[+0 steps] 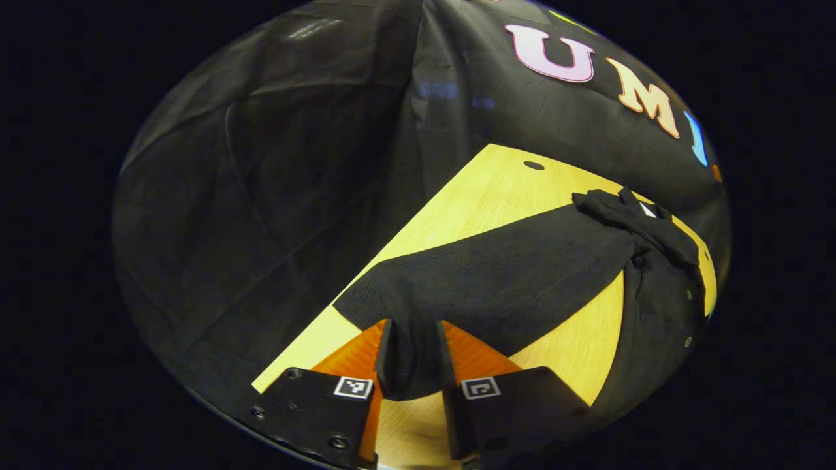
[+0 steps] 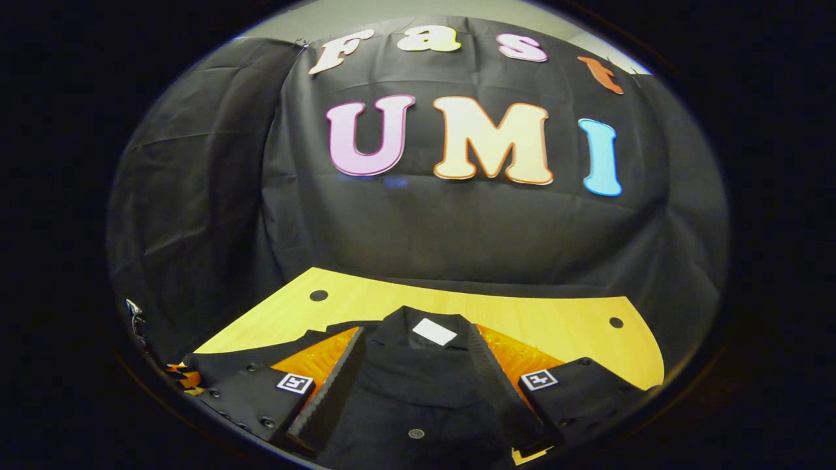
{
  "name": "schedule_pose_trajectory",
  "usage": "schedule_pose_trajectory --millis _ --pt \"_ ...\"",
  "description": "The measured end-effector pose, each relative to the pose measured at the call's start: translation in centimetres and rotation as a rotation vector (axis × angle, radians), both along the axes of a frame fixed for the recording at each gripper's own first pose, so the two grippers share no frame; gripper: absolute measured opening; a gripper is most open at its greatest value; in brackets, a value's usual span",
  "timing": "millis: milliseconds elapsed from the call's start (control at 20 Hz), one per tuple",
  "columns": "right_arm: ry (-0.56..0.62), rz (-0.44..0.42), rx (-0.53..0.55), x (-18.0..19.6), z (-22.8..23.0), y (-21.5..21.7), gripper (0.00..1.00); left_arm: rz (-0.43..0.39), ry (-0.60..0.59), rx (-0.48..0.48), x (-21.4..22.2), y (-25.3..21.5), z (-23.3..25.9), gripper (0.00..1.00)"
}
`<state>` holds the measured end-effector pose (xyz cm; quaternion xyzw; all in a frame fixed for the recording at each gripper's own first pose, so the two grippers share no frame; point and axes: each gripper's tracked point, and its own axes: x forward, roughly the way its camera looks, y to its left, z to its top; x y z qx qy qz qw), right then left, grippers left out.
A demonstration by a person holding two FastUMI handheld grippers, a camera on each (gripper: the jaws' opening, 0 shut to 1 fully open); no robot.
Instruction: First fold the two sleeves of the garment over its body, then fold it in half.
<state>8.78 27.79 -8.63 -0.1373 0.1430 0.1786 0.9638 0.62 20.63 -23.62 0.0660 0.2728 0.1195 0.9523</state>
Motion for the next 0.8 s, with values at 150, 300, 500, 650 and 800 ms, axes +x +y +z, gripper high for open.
schedule_pose_trajectory --millis 150,300,500,650,800 --pt "-0.021 -0.05 -0.009 -0.8 0.5 -3.7 0.99 -0.006 0.002 0.004 0.1 -0.3 0.0 0.18" --pt "-0.021 -0.094 -0.005 -2.0 0.7 -6.9 0.99 -0.02 0.003 0.002 0.1 -0.7 0.0 0.14" --pt "-0.024 -0.141 0.005 -3.4 1.1 -10.3 0.98 -0.02 0.014 0.024 0.0 -0.6 -0.2 0.1" --pt "-0.038 -0.169 0.022 -4.2 1.6 -12.3 0.99 -0.012 0.03 0.051 0.0 -0.6 -0.1 0.03" --pt "-0.034 -0.189 0.038 -4.9 1.4 -13.8 0.99 -0.006 0.039 0.069 -0.1 -0.6 -0.1 0.0"
